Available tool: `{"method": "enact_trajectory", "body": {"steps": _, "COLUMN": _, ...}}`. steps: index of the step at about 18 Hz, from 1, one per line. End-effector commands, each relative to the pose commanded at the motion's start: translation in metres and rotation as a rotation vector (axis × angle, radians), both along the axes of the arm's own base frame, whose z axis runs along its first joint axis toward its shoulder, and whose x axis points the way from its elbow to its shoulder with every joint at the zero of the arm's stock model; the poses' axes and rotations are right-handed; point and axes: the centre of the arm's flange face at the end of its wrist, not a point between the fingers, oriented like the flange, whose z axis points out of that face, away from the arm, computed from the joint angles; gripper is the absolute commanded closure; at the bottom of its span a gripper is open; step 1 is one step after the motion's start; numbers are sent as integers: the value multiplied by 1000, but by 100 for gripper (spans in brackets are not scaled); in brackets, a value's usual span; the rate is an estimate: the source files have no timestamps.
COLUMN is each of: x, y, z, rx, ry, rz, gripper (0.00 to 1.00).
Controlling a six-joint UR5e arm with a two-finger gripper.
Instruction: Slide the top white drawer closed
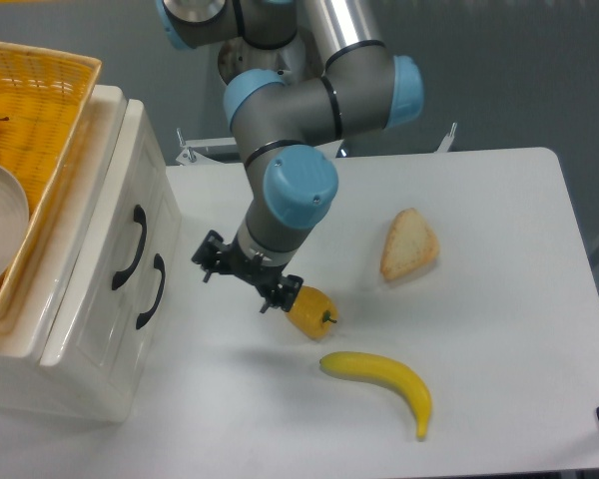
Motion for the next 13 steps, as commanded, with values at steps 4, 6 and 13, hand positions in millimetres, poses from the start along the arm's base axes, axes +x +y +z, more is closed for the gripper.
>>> {"method": "enact_trajectory", "body": {"steps": 4, "x": -30, "y": -23, "z": 4, "rx": -3, "ry": 53, "rz": -80, "gripper": 0}}
{"method": "enact_trajectory", "body": {"steps": 6, "x": -35, "y": -33, "z": 15, "rx": 4, "ry": 81, "rz": -113, "gripper": 0}}
{"method": "enact_trajectory", "body": {"steps": 13, "x": -55, "y": -58, "z": 13, "rx": -36, "ry": 128, "rz": -260, "gripper": 0}}
